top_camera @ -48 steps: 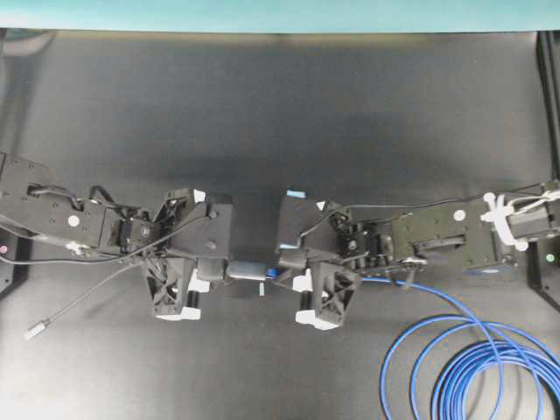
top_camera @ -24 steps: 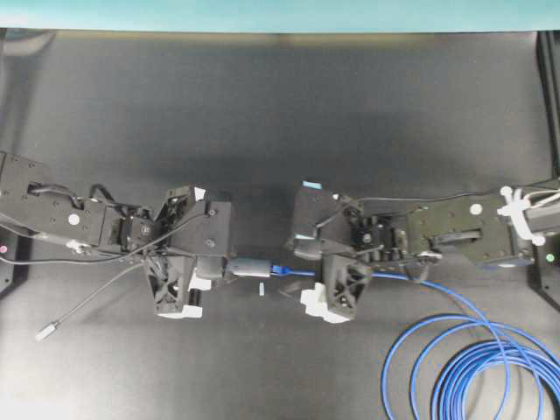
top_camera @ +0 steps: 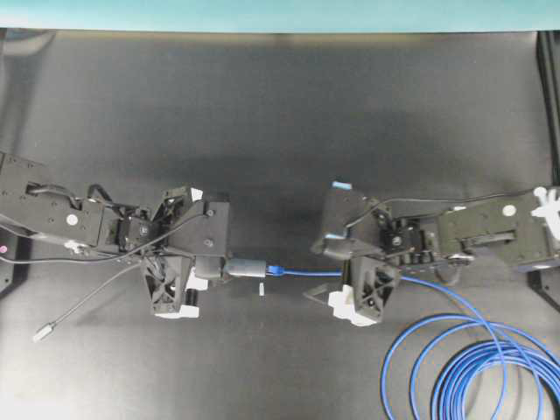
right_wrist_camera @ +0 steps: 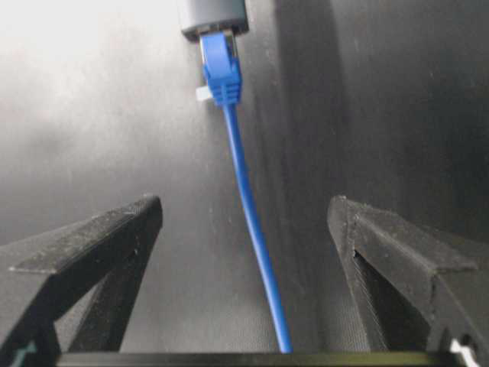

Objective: Insert the LAN cable into the hub.
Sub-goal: 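Open the right gripper and pull it back from the plug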

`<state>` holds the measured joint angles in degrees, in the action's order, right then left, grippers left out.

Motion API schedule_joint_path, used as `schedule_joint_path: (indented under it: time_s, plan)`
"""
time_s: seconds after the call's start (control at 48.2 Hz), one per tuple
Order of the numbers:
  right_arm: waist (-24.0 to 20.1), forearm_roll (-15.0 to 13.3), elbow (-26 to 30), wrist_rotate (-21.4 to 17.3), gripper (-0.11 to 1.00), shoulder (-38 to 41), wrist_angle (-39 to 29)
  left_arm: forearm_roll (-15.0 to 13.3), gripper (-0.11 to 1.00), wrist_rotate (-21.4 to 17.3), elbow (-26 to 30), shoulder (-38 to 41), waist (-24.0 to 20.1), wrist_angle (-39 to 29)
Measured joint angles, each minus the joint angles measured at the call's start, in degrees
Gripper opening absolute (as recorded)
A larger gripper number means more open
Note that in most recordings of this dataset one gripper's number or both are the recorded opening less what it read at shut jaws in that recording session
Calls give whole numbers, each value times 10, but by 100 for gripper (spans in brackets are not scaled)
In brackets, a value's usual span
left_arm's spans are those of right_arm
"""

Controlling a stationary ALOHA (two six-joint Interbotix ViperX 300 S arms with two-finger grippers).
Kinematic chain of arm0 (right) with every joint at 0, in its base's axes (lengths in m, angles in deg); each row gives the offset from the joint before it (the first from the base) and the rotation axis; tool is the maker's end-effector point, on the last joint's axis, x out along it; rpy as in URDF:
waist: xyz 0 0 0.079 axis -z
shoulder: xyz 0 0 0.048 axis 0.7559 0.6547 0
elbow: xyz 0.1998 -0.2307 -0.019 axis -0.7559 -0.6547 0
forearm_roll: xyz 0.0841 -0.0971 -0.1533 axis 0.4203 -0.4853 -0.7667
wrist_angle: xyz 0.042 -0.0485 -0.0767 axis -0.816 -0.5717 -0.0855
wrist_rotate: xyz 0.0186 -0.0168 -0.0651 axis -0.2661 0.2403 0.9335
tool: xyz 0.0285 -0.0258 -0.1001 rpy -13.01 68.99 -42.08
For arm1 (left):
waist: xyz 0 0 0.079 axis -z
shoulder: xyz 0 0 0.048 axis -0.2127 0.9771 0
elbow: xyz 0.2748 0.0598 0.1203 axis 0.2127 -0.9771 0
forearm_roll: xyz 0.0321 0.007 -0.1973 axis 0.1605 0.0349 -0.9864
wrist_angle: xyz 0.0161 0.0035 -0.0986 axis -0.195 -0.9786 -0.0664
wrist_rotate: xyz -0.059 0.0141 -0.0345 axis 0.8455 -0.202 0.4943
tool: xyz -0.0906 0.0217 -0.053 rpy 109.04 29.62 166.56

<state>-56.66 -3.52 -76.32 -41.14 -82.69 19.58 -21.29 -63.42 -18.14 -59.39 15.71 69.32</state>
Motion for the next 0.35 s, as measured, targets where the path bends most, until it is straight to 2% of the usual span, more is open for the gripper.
schedule_joint_path:
  time_s: [0.353]
  plan:
    - [-2, 0, -14, -4, 85, -18, 13, -1, 28, 2, -1, 0, 0, -5]
